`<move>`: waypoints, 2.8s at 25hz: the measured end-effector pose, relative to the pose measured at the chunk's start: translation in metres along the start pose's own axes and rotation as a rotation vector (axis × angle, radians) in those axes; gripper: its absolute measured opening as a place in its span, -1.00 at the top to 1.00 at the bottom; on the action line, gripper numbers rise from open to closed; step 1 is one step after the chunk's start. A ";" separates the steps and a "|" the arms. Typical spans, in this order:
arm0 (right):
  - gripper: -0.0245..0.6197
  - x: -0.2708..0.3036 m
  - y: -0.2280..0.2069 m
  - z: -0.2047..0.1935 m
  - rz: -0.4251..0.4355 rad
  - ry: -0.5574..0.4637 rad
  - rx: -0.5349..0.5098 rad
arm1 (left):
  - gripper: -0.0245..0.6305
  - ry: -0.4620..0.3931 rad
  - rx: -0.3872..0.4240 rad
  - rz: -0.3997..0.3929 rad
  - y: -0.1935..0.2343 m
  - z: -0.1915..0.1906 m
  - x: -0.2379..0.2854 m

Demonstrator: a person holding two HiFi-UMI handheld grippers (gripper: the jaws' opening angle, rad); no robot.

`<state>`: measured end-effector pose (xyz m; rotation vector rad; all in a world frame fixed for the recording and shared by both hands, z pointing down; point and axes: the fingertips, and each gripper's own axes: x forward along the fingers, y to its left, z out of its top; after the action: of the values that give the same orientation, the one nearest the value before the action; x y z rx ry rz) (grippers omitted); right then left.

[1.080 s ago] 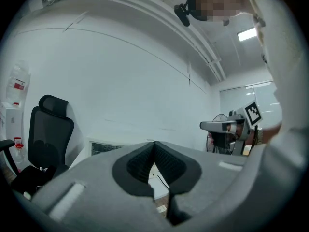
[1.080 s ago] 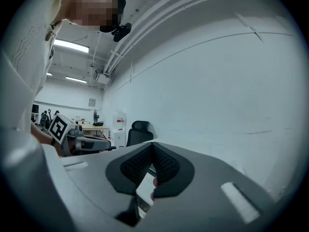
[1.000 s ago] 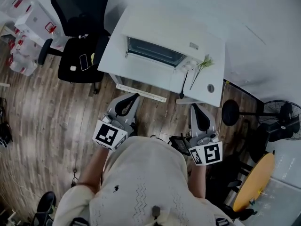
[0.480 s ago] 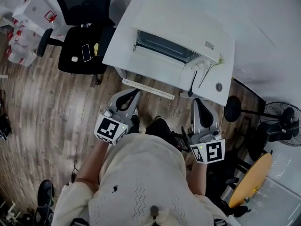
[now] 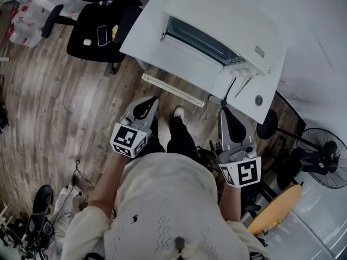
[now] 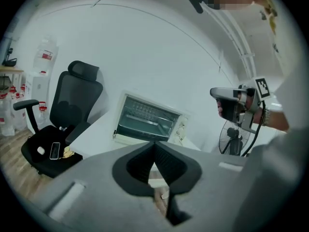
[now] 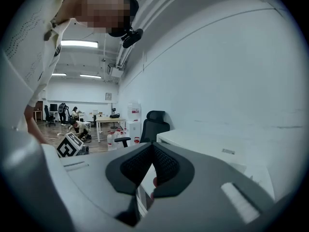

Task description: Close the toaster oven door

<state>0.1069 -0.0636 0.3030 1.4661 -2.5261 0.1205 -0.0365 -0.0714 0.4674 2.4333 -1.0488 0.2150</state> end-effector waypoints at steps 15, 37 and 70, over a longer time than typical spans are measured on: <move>0.89 0.019 -0.015 -0.033 0.270 0.078 -0.043 | 0.92 -0.032 -0.273 0.289 0.008 -0.084 0.009; 0.89 0.014 -0.020 -0.069 0.355 0.161 -0.097 | 0.91 -0.138 -0.832 0.187 0.035 -0.192 0.082; 0.89 -0.010 -0.025 -0.112 0.179 0.319 -0.137 | 0.59 -0.341 -1.247 -0.262 0.049 -0.223 0.142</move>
<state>0.1496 -0.0474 0.4091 1.0734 -2.3473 0.1894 0.0372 -0.0837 0.7257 1.4138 -0.6309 -0.7484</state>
